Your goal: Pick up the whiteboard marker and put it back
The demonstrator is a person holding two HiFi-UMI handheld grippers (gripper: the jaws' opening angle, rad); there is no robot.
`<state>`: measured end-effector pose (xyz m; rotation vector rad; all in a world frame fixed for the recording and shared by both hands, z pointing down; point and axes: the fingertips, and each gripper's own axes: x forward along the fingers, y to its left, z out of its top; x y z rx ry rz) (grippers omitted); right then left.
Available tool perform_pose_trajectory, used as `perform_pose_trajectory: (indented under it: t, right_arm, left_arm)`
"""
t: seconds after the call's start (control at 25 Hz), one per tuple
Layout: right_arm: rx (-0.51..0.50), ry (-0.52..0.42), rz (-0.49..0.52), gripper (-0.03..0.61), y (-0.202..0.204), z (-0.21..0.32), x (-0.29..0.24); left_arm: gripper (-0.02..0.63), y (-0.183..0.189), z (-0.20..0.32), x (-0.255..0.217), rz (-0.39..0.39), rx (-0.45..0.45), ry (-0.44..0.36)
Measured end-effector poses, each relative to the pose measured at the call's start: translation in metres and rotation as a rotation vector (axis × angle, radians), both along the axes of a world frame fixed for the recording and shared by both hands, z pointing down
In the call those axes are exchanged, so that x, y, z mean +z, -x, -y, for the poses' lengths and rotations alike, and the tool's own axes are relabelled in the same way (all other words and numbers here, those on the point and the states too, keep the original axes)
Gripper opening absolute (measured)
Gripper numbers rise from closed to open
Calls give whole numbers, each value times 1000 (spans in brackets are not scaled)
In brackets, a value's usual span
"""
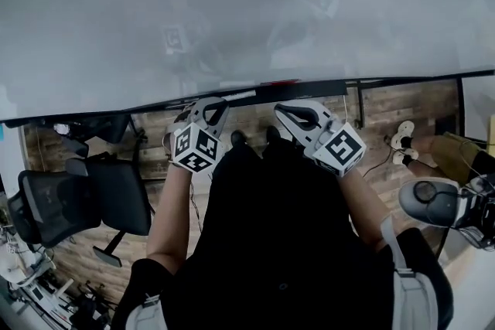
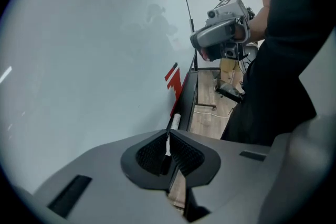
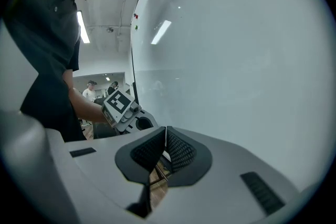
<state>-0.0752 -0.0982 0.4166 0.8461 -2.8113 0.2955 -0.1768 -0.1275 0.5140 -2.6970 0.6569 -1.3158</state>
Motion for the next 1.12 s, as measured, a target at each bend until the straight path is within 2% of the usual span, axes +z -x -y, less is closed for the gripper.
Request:
perform_pose_trajectory:
  t: [0.16,0.32,0.48,0.6,0.88,1.12]
  right_arm:
    - [-7,15,-14,23,-40,6,4]
    - [-21,14,-9,23,-41,1,8]
    - [-30,11,3,23,-58,-2,8]
    - [-35,1,42,23,-58,2,5]
    - [-28,7,22,23,-61,5,6]
    - [-21,6,37,23,-61,8,8]
  left_arm:
    - [27,-21,7,13,66,-8,19]
    - [83,-18,2,24,113,-23,21]
    - [107,-33,1,29,166,-38,-24]
    - [117,-32,6,37,202,-42,-27]
    - [117,-24,13,48,241,-70,-38]
    - [120,-19,17,56,274,-59,-28]
